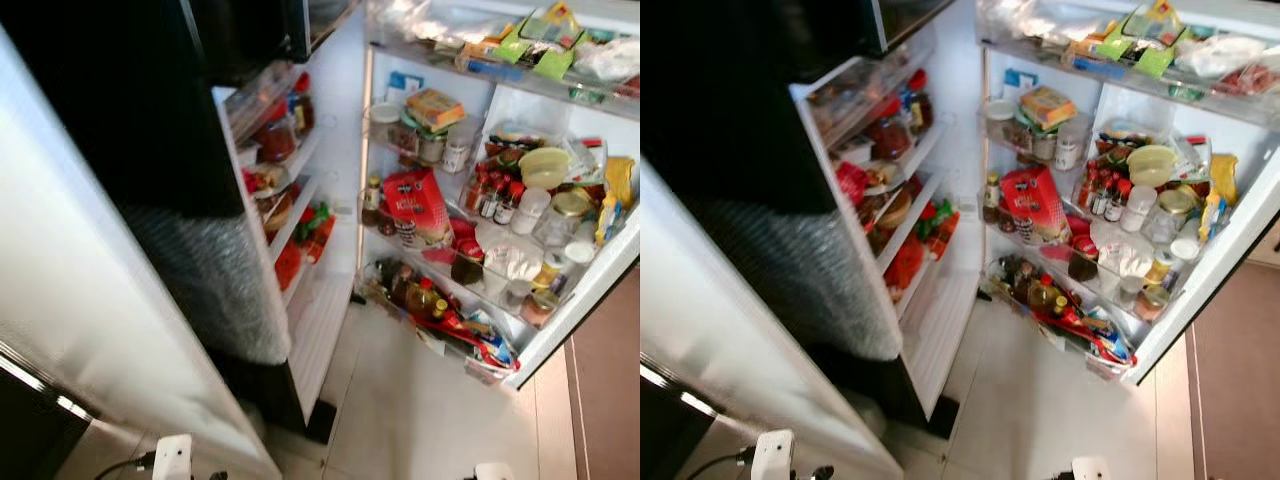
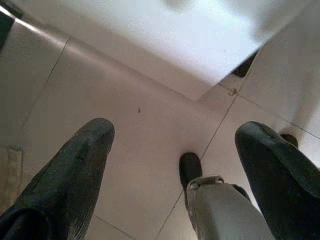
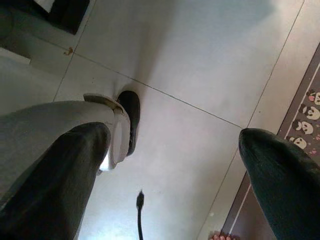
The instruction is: Restocking fridge
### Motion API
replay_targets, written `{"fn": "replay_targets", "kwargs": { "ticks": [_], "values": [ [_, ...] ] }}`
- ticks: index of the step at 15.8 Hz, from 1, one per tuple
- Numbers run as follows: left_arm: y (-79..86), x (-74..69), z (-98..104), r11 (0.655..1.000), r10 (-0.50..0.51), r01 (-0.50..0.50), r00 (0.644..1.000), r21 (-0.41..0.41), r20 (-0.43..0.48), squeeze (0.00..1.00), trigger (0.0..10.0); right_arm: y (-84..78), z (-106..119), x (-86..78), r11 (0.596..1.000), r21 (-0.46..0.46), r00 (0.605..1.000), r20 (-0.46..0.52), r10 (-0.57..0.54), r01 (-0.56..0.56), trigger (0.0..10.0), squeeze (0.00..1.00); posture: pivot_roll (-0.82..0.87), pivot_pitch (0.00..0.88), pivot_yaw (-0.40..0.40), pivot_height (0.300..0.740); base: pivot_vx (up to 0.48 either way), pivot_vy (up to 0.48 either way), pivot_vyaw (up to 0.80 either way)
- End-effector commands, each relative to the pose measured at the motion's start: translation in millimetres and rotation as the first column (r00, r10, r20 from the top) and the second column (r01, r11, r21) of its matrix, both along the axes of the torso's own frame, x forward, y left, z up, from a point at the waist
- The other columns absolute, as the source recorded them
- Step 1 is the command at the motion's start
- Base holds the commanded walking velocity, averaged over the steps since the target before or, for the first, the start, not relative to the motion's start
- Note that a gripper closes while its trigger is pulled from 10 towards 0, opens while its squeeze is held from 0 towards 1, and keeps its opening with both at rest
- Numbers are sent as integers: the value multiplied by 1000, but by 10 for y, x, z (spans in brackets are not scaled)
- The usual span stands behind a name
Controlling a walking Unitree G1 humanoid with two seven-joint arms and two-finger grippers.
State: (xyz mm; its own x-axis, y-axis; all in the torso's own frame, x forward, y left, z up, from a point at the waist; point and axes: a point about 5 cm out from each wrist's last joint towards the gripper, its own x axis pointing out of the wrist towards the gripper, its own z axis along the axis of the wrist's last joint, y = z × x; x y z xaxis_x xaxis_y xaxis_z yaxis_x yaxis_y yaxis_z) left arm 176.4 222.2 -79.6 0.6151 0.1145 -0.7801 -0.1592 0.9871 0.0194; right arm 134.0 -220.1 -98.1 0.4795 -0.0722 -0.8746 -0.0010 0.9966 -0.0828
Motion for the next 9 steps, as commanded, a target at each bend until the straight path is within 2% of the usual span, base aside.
{"fn": "replay_targets", "kwargs": {
  "ticks": [1,9],
  "values": [
    [25,-42,-17,1000,13,-13,1000,5,-20,0,10000,7,-8,-22,1000,5,1000,-2,-7,7,10000,0,-200,0,76,740,0,0,0],
    [28,-44,-18,1000,8,-8,1000,11,-26,0,10000,3,-8,-23,1000,0,1000,-1,-12,12,10000,0,-200,0,75,740,0,0,0]
  ]
}}
